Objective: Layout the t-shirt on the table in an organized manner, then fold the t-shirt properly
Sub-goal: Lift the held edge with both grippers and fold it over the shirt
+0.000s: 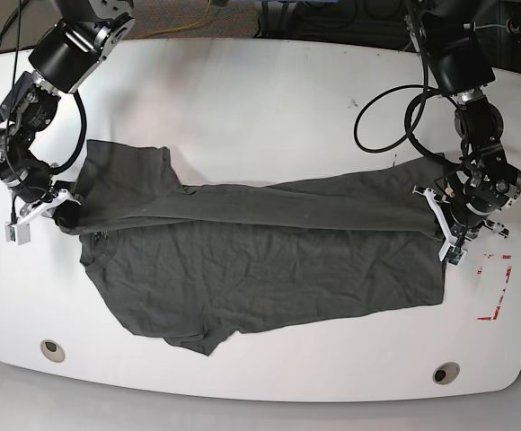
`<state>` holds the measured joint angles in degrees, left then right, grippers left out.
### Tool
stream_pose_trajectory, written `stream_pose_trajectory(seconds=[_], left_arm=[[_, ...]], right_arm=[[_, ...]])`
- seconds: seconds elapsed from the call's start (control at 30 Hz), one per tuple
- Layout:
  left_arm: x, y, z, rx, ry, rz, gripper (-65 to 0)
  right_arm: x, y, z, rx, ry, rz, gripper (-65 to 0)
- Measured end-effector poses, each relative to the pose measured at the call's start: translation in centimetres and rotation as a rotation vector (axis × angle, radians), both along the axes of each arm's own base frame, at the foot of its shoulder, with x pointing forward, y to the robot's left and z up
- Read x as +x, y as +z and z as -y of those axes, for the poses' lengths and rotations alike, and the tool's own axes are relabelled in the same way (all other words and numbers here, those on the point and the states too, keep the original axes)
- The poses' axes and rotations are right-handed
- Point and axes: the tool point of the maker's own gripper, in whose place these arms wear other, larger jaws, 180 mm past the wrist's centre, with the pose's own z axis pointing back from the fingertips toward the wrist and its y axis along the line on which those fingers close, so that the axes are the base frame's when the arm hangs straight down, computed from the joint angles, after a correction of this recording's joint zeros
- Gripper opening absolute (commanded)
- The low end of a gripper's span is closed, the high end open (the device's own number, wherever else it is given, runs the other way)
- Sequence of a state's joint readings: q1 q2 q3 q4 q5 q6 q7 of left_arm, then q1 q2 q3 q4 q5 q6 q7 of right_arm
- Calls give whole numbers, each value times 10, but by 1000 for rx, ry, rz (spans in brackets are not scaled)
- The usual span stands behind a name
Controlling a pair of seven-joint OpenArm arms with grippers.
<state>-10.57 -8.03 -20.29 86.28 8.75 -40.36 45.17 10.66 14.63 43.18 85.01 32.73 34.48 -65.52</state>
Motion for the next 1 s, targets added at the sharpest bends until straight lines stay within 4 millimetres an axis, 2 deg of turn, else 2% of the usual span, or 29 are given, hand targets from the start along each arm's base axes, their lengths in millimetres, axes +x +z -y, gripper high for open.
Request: stream_pose_trajectory(seconds=[0.3,0.67,0.87,1.0], left_arm=[[13,-4,0,-27,7,-15,-624],[28,-7,1,-62,11,-30,-624],[36,-10,17,-54,-71,-4,-624],[40,-7,25,-43,-118,19,-624]], right_arm=[[-3,-14,-4,-26,-10,-48,-650],[5,-12,-7,-21,-11,-10,-650],[15,-23,-17,10,13,-25,-650],[16,-27,-13,22,2,-22,-650]])
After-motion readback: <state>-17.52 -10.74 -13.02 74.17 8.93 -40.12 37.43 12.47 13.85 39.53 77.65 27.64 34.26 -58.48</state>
